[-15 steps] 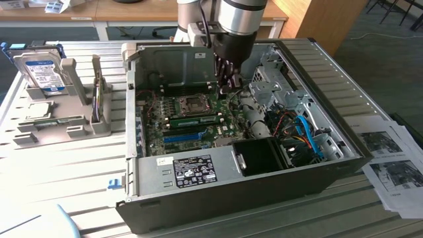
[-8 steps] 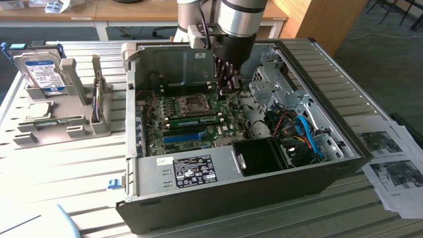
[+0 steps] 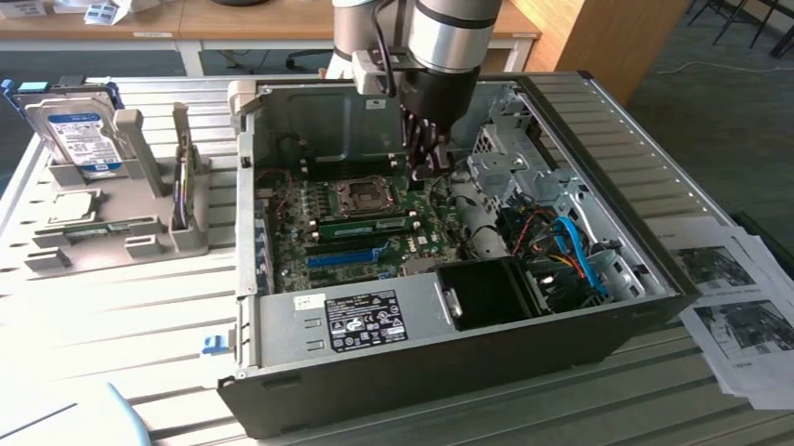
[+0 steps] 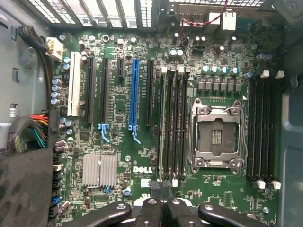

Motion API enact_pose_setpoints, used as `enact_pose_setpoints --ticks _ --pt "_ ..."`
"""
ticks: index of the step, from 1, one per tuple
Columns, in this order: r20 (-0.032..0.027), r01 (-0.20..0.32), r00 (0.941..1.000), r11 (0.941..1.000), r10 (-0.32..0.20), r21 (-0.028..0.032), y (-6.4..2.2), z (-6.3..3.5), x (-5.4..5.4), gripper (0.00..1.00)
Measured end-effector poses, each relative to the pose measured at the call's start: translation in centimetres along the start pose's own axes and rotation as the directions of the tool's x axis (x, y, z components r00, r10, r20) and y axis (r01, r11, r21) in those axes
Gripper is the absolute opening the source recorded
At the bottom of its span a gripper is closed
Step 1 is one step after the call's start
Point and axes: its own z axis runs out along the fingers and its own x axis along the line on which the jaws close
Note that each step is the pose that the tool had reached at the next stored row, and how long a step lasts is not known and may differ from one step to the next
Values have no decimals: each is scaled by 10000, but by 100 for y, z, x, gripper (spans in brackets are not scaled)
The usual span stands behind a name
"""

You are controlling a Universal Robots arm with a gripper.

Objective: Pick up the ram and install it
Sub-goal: 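Press down the ram until it locks into place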

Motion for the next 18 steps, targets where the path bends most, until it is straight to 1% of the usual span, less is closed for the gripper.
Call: enact_pose_setpoints --ticks 18 --pt "1 0 10000 10000 0 1 -2 85 0 9"
